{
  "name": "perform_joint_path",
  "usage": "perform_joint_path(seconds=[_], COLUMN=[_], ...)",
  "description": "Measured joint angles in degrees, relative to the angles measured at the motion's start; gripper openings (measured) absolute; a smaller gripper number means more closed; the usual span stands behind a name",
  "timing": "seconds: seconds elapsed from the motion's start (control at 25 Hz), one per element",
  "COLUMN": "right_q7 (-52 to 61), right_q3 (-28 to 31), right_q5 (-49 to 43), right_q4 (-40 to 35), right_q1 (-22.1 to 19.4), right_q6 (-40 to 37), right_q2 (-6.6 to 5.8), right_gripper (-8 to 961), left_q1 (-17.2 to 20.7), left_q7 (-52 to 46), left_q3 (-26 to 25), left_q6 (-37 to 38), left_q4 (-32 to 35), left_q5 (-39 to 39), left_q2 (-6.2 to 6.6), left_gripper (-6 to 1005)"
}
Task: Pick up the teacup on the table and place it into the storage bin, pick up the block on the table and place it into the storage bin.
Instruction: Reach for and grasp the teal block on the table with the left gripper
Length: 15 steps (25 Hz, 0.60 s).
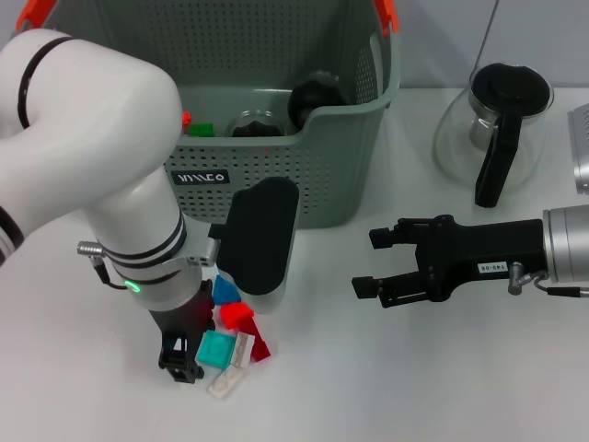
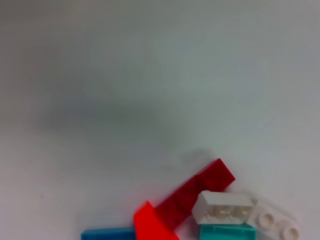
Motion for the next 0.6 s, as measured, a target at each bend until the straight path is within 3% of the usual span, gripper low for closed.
perform_joint_path(seconds=[0.24,0.6], right_q7=[0.1,-0.1], right_q3=[0.0,0.4], right_q5=[0.0,0.0], right_q4=[0.0,0.0], right_q1=[-0.1,-0.2], right_q6=[0.0,0.0], right_q2=[0.0,0.0], right_gripper=[925,925], left_q1=[-0.4,-0.6], left_q7=[0.0,0.0], left_q3=[0.0,0.1], left_q6=[-0.1,-0.2], left_q4=[0.1,-0.1], left_q5=[-0.4,-0.4], left_q2=[0.0,-0.07], left_gripper=[578,516])
